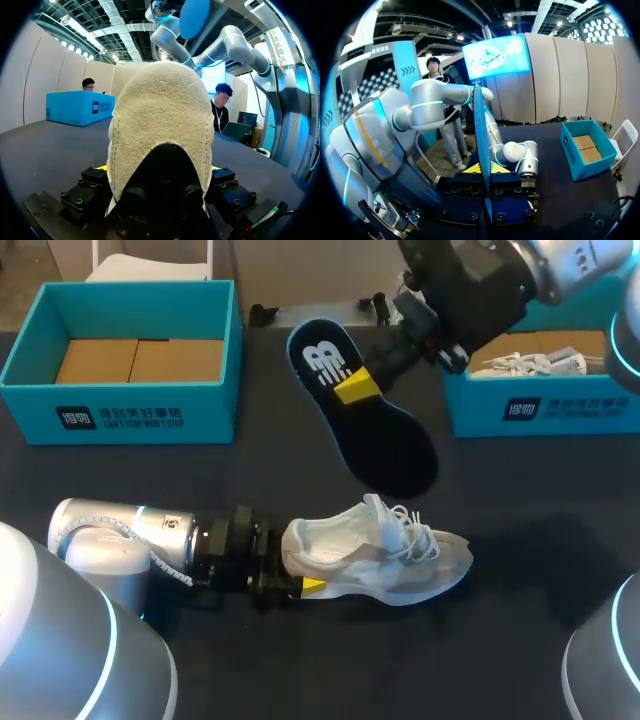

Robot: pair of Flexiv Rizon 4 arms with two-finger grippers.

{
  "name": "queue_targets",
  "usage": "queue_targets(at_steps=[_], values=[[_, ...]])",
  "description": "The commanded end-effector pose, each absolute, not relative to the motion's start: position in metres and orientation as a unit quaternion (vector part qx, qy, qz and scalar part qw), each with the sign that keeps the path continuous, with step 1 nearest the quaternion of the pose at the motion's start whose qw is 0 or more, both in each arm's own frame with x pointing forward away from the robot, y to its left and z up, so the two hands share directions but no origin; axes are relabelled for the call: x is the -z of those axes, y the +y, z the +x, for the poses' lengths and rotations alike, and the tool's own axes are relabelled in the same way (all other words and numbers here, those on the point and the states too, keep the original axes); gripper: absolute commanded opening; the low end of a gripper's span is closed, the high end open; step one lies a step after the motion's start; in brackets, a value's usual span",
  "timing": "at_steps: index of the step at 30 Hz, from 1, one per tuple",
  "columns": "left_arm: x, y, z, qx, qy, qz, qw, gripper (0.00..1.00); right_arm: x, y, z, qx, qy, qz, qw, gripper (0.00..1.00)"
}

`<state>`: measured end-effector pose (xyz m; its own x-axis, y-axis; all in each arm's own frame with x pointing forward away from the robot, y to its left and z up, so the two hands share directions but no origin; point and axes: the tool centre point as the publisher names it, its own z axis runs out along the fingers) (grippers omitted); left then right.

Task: Take the shoe out of the shoebox, open the shoe tongue, remove and reinsert the insole, then place the shoe into the shoebox

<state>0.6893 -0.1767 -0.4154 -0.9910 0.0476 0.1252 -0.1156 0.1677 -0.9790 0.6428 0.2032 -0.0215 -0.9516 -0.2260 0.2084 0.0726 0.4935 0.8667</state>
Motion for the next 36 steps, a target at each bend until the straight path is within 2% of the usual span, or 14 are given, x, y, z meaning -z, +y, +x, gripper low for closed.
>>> queue_targets(at_steps=[1, 9, 20, 36], values=[[0.415, -0.178, 0.689, -0.645, -0.761, 0.023, 0.063, 0.0, 0.021, 0.199, 0.635, 0.53, -0.837, 0.032, 0.134, 0.0], [0.415, -0.178, 0.689, -0.645, -0.761, 0.023, 0.063, 0.0, 0.009, 0.162, 0.593, 0.568, -0.814, -0.038, 0.112, 0.0], [0.415, -0.178, 0.689, -0.645, -0.761, 0.023, 0.063, 0.0, 0.009, 0.162, 0.593, 0.568, -0.814, -0.038, 0.112, 0.0], [0.415, -0.178, 0.689, -0.645, -0.761, 0.023, 0.063, 0.0, -0.01, 0.134, 0.588, 0.618, -0.765, -0.093, 0.154, 0.0]])
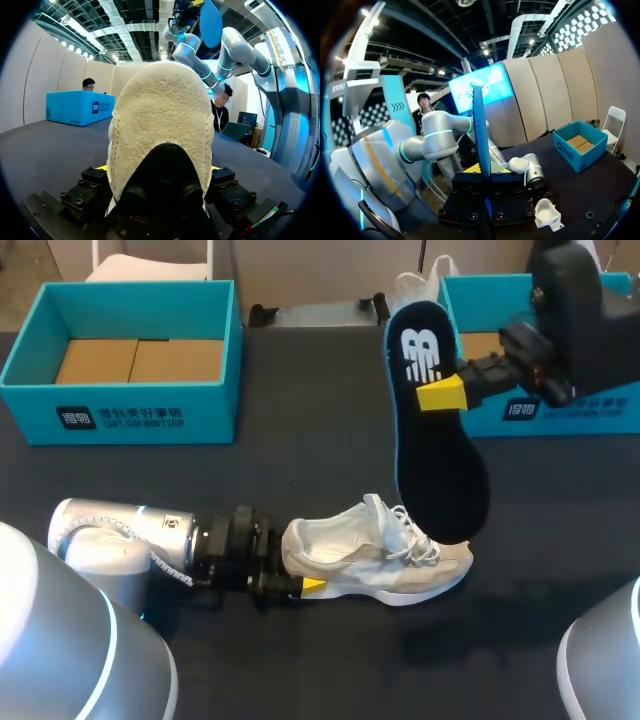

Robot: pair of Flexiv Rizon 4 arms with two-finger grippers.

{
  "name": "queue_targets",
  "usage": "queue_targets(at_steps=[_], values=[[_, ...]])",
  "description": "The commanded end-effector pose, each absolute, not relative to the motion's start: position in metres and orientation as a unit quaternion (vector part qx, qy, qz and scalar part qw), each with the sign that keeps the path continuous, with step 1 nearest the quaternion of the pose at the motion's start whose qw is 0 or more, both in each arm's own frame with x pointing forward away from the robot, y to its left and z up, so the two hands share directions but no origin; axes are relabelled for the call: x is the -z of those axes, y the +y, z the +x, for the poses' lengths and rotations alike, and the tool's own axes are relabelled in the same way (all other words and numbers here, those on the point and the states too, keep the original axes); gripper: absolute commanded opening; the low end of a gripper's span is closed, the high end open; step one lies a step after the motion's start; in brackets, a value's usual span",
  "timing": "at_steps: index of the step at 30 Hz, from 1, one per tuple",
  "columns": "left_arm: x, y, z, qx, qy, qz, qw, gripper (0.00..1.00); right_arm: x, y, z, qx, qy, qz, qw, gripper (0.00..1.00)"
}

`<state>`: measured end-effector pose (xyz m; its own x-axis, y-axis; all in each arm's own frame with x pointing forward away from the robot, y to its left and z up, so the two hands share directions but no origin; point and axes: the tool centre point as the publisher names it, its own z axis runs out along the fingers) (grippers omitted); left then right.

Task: Take the shoe out of the shoebox, open the shoe tongue, remove and reinsert the insole, then place the shoe into the shoebox

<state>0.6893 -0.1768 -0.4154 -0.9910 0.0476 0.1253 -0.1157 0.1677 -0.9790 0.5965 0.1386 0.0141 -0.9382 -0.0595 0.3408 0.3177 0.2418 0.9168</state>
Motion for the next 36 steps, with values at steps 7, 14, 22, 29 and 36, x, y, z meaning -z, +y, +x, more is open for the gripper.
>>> queue_targets(at_steps=[7, 14, 22, 29, 36], values=[[0.415, -0.178, 0.689, -0.645, -0.761, 0.023, 0.063, 0.0, -0.01, 0.132, 0.584, 0.64, -0.742, -0.12, 0.16, 0.0], [0.415, -0.178, 0.689, -0.645, -0.761, 0.023, 0.063, 0.0, -0.01, 0.128, 0.583, 0.646, -0.736, -0.133, 0.153, 0.0], [0.404, -0.177, 0.691, -0.653, -0.754, 0.015, 0.062, 0.13, -0.01, 0.128, 0.583, 0.646, -0.736, -0.133, 0.153, 0.0], [0.404, -0.168, 0.691, -0.645, -0.763, -0.002, 0.041, 1.0, -0.01, 0.128, 0.583, 0.646, -0.736, -0.133, 0.153, 0.0], [0.403, -0.161, 0.691, -0.637, -0.77, -0.004, 0.044, 1.0, -0.01, 0.128, 0.583, 0.646, -0.736, -0.133, 0.153, 0.0]])
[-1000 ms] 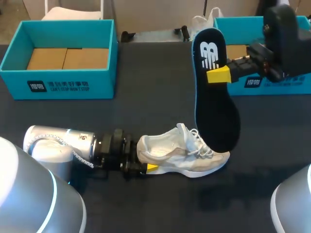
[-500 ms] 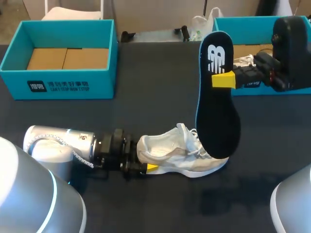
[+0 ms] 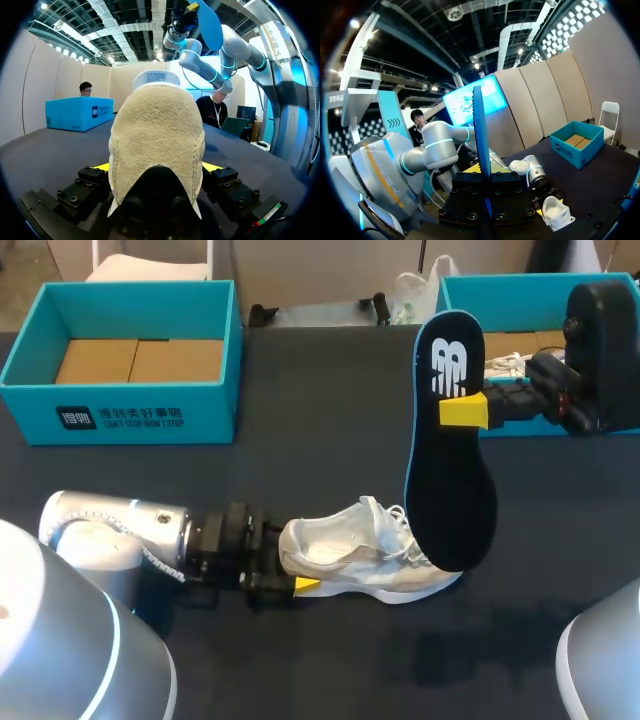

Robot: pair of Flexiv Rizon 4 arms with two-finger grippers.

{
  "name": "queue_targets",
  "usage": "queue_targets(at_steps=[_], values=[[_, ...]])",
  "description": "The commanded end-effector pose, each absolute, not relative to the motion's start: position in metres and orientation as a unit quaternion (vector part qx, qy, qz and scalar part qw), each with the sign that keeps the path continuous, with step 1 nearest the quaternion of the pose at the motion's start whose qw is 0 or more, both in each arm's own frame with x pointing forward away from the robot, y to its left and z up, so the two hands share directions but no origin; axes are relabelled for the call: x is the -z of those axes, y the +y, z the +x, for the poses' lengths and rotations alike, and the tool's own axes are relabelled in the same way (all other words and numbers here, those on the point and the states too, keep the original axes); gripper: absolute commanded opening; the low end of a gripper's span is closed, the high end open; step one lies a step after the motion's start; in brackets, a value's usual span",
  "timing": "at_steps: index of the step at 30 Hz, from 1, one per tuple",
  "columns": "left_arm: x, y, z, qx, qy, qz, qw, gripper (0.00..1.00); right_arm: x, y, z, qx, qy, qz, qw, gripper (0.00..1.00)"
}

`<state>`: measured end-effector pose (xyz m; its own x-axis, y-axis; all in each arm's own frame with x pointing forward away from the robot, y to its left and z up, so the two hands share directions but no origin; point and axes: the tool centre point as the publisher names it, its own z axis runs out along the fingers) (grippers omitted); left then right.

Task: Take the shoe out of the shoebox, open the shoe tongue, remove and reinsert the insole, then place the shoe into the shoebox

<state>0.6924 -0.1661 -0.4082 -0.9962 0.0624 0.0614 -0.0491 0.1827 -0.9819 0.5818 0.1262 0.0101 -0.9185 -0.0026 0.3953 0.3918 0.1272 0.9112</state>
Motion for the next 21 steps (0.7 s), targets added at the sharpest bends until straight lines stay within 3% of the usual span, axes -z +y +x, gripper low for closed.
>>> queue_targets(at_steps=[1, 16, 21], values=[[0.402, -0.16, 0.691, -0.637, -0.77, -0.004, 0.044, 1.0, -0.01, 0.128, 0.583, 0.646, -0.736, -0.133, 0.153, 0.0], [0.398, -0.123, 0.688, -0.547, -0.835, -0.003, 0.056, 1.0, -0.01, 0.128, 0.583, 0.646, -0.736, -0.133, 0.153, 0.0], [0.39, -0.116, 0.689, -0.518, -0.855, -0.006, 0.023, 1.0, -0.01, 0.128, 0.583, 0.646, -0.736, -0.133, 0.153, 0.0]])
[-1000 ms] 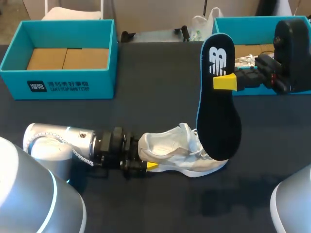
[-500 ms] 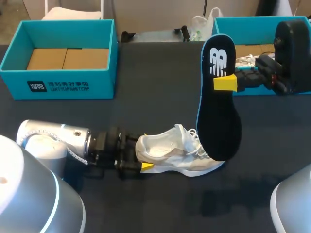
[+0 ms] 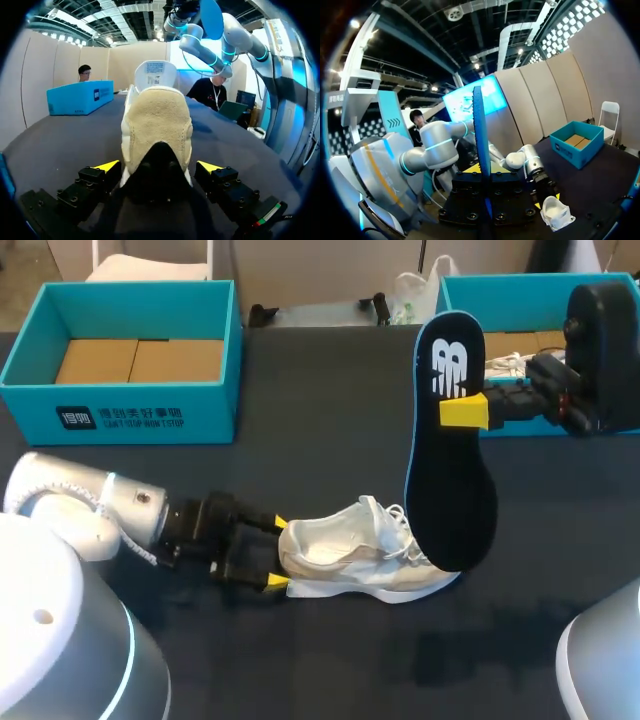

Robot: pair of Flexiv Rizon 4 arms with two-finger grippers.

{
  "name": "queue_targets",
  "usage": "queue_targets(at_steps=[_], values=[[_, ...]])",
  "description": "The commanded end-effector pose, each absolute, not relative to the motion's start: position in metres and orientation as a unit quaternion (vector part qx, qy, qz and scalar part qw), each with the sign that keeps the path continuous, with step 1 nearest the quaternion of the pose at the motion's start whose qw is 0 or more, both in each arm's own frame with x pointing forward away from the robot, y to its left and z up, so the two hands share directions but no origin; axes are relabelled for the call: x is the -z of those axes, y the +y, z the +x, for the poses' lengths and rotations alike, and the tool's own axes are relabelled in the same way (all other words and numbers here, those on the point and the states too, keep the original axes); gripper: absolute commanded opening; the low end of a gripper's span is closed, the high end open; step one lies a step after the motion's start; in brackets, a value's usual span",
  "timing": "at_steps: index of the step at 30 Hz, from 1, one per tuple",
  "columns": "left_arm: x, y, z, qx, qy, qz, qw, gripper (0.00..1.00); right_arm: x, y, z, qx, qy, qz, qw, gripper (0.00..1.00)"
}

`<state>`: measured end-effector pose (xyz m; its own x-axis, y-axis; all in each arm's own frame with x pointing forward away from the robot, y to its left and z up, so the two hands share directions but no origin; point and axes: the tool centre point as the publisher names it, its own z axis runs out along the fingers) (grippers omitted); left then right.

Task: Take the shoe out of the shoebox, open the shoe tongue, remove and reinsert the insole, then place the shoe into the shoebox

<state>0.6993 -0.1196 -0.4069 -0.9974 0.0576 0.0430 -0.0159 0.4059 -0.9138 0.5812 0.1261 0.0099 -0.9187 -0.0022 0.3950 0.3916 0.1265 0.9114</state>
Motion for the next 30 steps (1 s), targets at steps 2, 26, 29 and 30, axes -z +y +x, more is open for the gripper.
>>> queue_targets(at_steps=[2, 26, 29, 30], values=[[0.39, -0.116, 0.689, -0.518, -0.855, -0.006, 0.023, 1.0, -0.01, 0.128, 0.583, 0.646, -0.736, -0.133, 0.153, 0.0], [0.364, -0.099, 0.691, -0.403, -0.914, -0.017, 0.052, 1.0, -0.01, 0.128, 0.583, 0.646, -0.736, -0.133, 0.153, 0.0], [0.364, -0.099, 0.691, -0.403, -0.914, -0.017, 0.052, 1.0, -0.01, 0.128, 0.583, 0.646, -0.736, -0.133, 0.153, 0.0], [0.364, -0.099, 0.691, -0.403, -0.914, -0.017, 0.052, 1.0, -0.01, 0.128, 0.583, 0.646, -0.736, -0.133, 0.153, 0.0]])
